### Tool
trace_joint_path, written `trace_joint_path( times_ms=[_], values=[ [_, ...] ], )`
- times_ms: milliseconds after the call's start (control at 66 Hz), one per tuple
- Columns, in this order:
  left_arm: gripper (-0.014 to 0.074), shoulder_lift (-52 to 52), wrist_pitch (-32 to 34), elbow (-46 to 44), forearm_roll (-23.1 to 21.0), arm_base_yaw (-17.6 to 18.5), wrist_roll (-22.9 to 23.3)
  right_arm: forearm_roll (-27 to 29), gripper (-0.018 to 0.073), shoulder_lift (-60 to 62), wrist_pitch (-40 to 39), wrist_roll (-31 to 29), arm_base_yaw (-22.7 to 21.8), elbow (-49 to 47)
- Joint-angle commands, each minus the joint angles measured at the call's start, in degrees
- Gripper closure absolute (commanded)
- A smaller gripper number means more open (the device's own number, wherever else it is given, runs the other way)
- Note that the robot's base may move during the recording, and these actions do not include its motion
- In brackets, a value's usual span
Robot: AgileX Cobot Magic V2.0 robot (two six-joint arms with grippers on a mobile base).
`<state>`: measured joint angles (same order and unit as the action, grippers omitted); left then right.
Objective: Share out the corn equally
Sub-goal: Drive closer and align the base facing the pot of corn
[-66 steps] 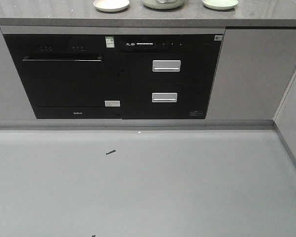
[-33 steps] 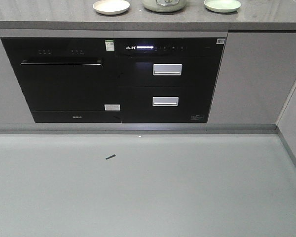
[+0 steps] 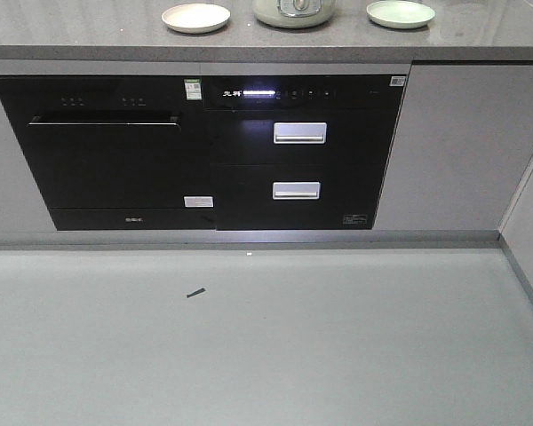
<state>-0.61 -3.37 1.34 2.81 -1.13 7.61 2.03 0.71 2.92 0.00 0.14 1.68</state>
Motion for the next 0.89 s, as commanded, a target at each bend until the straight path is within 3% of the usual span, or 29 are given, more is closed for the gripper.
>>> trace_joint_path(
  times_ms=[0, 879],
  values=[
    [0.0603, -0.92, 4.50, 0.70, -0.28, 0.14, 0.39, -0.43, 0.0561, 0.16, -4.18, -0.49, -0.01, 0.60],
    [0.0603, -0.92, 4.50, 0.70, -0.28, 0.14, 0.39, -0.43, 0.0561, 0.16, -4.18, -0.49, -0.01, 0.60]
  ],
)
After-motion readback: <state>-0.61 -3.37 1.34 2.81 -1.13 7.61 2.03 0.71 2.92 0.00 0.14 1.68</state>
